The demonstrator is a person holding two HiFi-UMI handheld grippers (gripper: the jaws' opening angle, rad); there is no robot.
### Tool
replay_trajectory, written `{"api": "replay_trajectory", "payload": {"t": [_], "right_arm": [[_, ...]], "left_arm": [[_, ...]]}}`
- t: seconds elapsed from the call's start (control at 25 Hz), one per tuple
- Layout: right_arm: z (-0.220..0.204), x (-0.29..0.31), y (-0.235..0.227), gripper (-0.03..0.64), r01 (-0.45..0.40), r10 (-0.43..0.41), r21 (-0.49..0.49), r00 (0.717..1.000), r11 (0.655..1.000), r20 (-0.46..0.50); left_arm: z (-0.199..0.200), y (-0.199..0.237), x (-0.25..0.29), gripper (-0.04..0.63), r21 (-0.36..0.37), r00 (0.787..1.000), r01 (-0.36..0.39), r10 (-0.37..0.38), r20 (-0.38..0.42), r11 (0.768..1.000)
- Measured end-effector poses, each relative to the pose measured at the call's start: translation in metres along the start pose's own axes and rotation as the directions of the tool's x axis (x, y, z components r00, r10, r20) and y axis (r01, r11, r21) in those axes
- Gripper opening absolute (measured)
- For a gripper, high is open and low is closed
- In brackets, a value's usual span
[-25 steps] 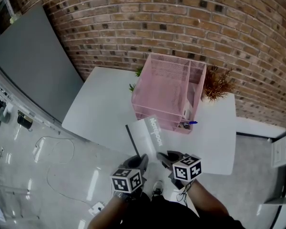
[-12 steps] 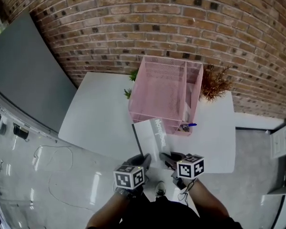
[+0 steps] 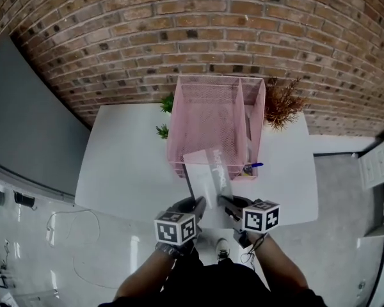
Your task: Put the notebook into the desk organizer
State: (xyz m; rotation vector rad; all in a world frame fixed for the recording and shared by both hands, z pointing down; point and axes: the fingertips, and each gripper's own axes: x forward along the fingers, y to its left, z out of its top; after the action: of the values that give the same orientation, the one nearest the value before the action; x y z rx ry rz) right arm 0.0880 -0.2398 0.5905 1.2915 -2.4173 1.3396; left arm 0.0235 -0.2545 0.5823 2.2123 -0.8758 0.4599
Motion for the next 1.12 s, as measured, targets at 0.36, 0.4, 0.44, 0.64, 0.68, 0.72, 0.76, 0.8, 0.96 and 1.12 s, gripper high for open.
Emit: {"api": "replay_trajectory", "payload": {"t": [0.36,0.4,0.44,0.64,0.68,0.72,0.76,0.8,0.96,1.12], "right_arm": [[0.032,0.014,-0.001,0.02,0.022,-0.029,0.068,0.995,0.997,0.097],[0.034,0.016,-0.001,0.02,0.023,-0.03,0.072,0.994,0.997,0.104],[0.037,0.018,0.0,0.02,0.023,-0.031,0.076,0.993,0.997,0.11],[0.045,0.029,0.002,0.02,0.027,-0.039,0.09,0.99,0.996,0.136],[0.046,0.031,0.001,0.02,0.031,-0.045,0.096,0.989,0.995,0.14],[0.048,0.032,0.0,0.02,0.038,-0.052,0.102,0.988,0.994,0.146],[0.05,0.032,-0.002,0.018,0.046,-0.062,0.107,0.986,0.993,0.153],[0.052,0.033,-0.003,0.017,0.054,-0.072,0.114,0.984,0.992,0.161],[0.063,0.037,-0.005,0.014,0.052,-0.084,0.162,0.976,0.985,0.202],[0.072,0.041,-0.006,0.014,0.062,-0.107,0.192,0.966,0.98,0.236]], "left_arm": [[0.035,0.015,0.011,0.08,0.065,0.999,0.032,-0.032,0.007,0.997],[0.038,0.017,0.011,0.083,0.071,0.999,0.032,-0.033,0.007,0.997],[0.041,0.019,0.011,0.088,0.077,0.999,0.033,-0.034,0.008,0.997],[0.051,0.032,0.01,0.107,0.1,0.999,0.032,-0.033,0.006,0.994],[0.051,0.035,0.01,0.111,0.103,1.0,0.03,-0.03,0.005,0.994],[0.052,0.037,0.011,0.114,0.106,1.0,0.026,-0.027,0.004,0.994],[0.053,0.04,0.011,0.118,0.11,1.0,0.023,-0.023,0.003,0.994],[0.053,0.042,0.01,0.121,0.113,1.0,0.018,-0.019,0.002,0.993],[0.054,0.052,0.009,0.12,0.128,1.0,0.007,-0.007,0.004,0.992],[0.059,0.049,0.008,0.12,0.167,0.999,0.028,-0.031,0.015,0.986]]}}
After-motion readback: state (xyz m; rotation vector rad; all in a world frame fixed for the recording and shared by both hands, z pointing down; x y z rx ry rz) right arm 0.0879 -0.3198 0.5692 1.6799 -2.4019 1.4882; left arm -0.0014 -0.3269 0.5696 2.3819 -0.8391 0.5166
